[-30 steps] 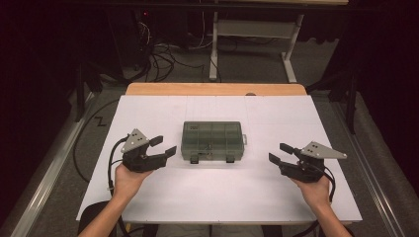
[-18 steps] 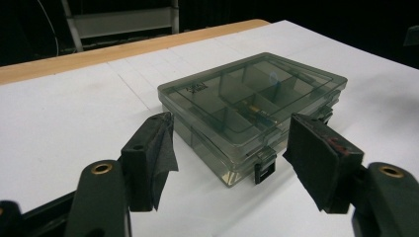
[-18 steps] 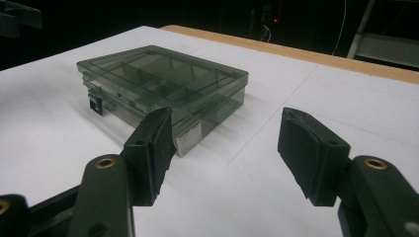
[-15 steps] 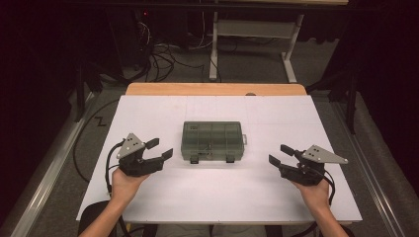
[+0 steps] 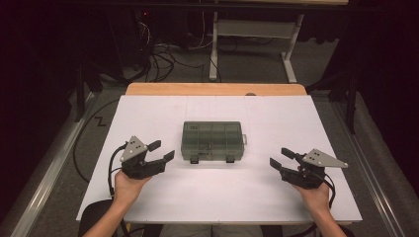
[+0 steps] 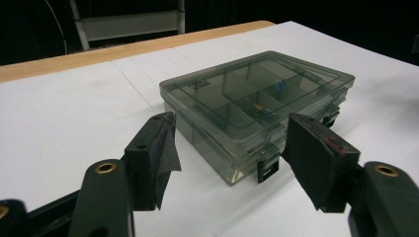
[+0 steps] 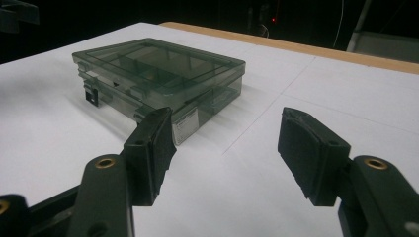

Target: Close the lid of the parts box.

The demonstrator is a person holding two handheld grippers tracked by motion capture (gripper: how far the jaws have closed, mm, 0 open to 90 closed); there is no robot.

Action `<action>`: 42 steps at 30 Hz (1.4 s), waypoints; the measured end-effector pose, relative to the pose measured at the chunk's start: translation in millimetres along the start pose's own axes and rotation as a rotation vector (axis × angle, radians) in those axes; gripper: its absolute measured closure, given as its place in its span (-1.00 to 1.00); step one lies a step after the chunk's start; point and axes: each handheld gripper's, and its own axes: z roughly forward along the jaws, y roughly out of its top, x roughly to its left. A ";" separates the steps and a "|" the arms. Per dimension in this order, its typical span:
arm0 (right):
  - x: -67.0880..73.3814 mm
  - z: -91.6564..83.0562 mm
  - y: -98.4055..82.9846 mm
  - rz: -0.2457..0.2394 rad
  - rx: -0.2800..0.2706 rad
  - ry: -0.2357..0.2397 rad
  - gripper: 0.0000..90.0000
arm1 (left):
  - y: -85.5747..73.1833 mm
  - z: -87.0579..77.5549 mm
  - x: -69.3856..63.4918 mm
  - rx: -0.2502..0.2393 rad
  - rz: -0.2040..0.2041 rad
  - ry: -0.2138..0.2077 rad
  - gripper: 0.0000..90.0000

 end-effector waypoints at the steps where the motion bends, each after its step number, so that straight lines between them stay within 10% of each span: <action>1: 0.2 0.9 -0.9 0.006 -0.005 0.001 -0.10 | -0.9 0.2 0.4 0.005 0.003 0.000 -0.19; 42: -5.8 -4.1 -18.3 0.010 -0.056 -0.060 -0.17 | -22.2 -2.0 7.4 0.018 0.008 0.004 -0.18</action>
